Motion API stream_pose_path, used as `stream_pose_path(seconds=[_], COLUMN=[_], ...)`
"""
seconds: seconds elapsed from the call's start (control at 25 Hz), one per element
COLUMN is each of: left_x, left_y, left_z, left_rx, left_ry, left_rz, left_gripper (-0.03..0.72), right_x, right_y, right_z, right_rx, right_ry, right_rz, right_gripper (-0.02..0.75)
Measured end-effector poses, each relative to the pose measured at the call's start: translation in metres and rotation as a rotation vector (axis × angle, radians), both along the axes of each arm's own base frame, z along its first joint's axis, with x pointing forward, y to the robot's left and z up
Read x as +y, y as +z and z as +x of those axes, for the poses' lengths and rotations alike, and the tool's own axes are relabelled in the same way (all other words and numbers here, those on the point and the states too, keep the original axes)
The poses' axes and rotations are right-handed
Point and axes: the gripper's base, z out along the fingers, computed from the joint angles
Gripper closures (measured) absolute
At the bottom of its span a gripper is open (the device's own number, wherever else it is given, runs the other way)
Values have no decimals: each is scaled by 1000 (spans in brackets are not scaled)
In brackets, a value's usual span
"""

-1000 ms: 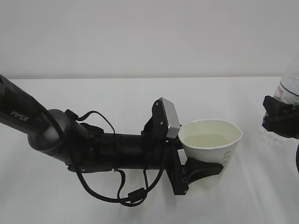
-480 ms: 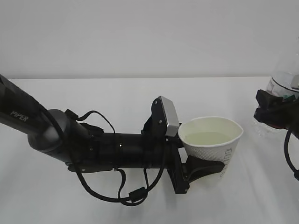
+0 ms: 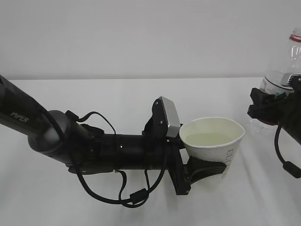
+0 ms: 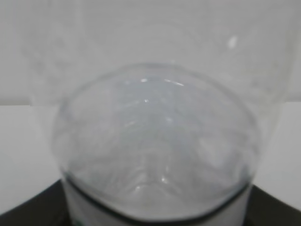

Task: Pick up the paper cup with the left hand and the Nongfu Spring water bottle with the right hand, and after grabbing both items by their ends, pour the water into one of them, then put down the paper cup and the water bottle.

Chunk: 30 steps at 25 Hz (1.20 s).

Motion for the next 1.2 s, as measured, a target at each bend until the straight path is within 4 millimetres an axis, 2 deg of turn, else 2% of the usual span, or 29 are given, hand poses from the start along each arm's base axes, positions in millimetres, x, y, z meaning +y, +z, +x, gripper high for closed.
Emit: stream_pose_path(seconds=[0.48,1.2], left_x=[0,0], left_y=[0,0], left_z=[0,0], left_rx=[0,0], left_ry=[-1,-1], left_rz=[-1,-2], left_gripper=[197,197], right_x=[1,1], right_y=[-14,-24], right_z=[7,9], right_rx=[32,56], right_ry=[4,4], right_rz=[-3,-4], right_gripper=[309,309])
